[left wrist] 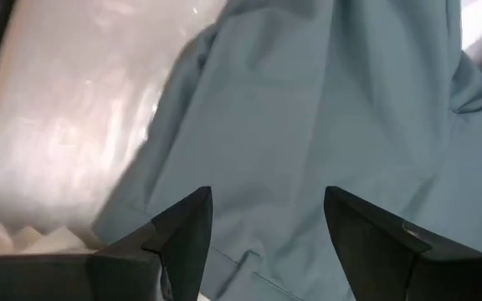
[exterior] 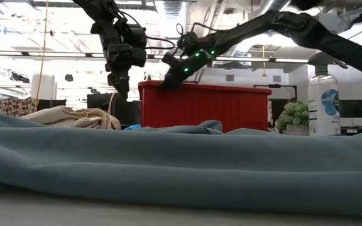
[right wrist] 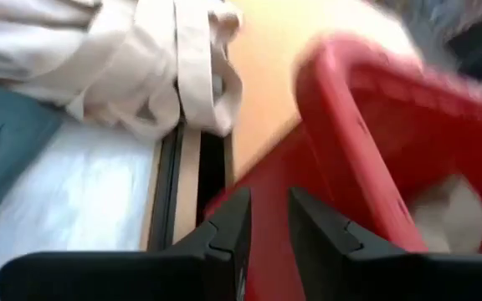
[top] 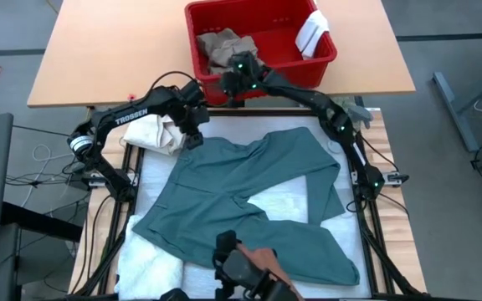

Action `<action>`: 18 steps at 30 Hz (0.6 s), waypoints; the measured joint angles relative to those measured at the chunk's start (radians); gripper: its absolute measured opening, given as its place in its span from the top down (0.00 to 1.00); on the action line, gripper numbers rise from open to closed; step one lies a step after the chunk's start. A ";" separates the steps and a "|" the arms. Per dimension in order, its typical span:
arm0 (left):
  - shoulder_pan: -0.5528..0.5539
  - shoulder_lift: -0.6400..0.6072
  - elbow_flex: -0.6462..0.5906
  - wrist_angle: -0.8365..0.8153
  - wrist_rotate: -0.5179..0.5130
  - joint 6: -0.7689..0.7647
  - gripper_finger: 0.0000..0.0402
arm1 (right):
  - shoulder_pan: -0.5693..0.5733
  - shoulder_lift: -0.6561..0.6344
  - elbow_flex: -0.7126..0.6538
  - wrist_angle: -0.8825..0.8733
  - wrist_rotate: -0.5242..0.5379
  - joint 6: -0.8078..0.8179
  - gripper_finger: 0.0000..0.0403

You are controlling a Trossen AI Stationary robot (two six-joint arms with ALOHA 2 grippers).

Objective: Fold Laundry from Bin
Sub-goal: Fold the blue pants

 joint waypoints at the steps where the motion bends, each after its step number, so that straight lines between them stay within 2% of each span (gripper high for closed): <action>1: 0.000 0.000 0.000 0.006 -0.007 0.006 0.45 | 0.006 0.008 0.000 0.029 0.008 -0.003 0.73; 5: 0.000 0.000 0.000 0.042 -0.040 0.027 0.45 | 0.012 0.009 0.018 0.088 0.030 0.016 0.73; 9: 0.007 0.001 0.000 0.071 -0.074 0.105 0.45 | -0.017 -0.006 0.095 0.055 0.038 0.020 0.73; 13: 0.037 0.013 0.000 0.104 -0.075 0.120 0.45 | -0.058 -0.162 0.077 -0.040 0.087 0.019 0.73; 16: 0.070 0.046 0.000 0.111 -0.081 0.123 0.45 | -0.088 -0.263 0.085 -0.053 0.075 0.060 0.73; 18: 0.080 0.074 0.000 0.111 -0.045 0.121 0.45 | -0.104 -0.304 0.084 -0.076 0.027 0.101 0.73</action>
